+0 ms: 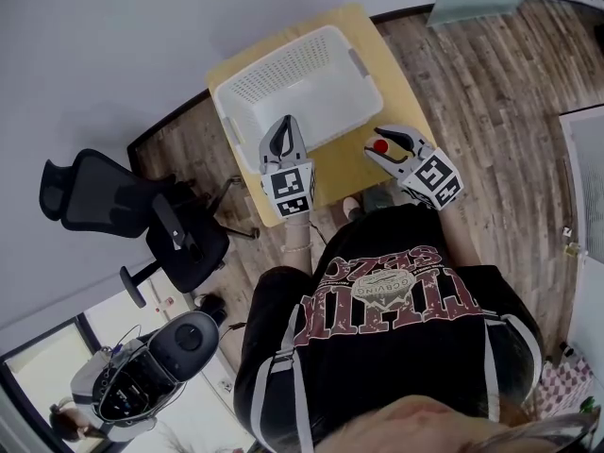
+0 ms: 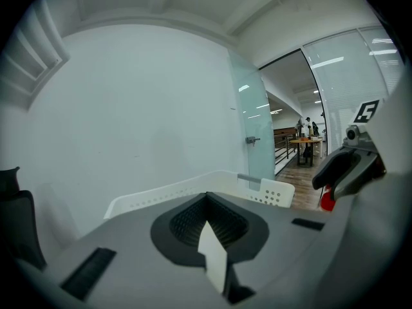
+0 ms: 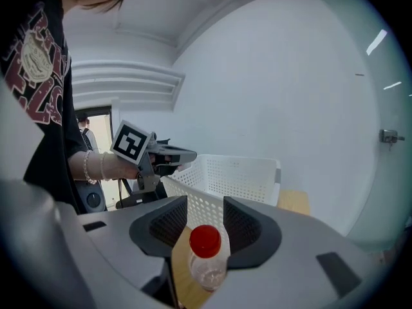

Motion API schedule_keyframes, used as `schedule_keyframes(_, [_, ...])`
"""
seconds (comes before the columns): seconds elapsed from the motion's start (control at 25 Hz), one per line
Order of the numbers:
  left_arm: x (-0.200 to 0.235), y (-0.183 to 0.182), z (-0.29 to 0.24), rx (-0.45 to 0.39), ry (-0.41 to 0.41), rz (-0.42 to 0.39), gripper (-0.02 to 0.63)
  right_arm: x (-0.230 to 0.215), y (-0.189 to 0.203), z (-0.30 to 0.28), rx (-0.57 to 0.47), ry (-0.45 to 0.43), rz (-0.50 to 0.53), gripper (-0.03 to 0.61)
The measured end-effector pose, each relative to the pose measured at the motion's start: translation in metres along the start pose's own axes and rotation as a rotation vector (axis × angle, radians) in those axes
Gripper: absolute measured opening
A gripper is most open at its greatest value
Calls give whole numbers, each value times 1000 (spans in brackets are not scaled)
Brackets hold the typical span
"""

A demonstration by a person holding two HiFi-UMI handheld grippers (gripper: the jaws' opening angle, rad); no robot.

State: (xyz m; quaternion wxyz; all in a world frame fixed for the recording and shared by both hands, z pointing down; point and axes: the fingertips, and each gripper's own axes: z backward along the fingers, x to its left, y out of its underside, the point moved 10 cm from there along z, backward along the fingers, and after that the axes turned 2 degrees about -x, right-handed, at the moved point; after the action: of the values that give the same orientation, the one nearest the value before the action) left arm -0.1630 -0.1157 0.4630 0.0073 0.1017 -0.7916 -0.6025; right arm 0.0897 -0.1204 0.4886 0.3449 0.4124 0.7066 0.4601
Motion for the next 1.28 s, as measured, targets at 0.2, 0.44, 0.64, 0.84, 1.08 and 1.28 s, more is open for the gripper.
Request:
schedule_keyframes(0.2, [-3, 0, 2, -6, 2, 3, 46, -6, -15, 7, -79, 46, 2, 167])
schedule_keyframes(0.44, [-9, -1, 2, -5, 8, -31, 46, -19, -36, 8, -137, 86, 18, 166])
schedule_keyframes(0.64, [-8, 1, 3, -4, 4, -30, 46, -21, -49, 1, -149, 85, 54, 155])
schedule_keyframes(0.84, [-7, 0, 4, -10, 2, -21, 46, -23, -55, -5, -159, 86, 52, 123])
schedule_keyframes(1.08, [-2, 1, 1, -3, 2, -34, 46, -28, -61, -20, -160, 96, 45, 92])
schedule_keyframes(1.28, [-3, 1, 1, -4, -2, -34, 46, -35, -64, -27, -168, 101, 26, 54])
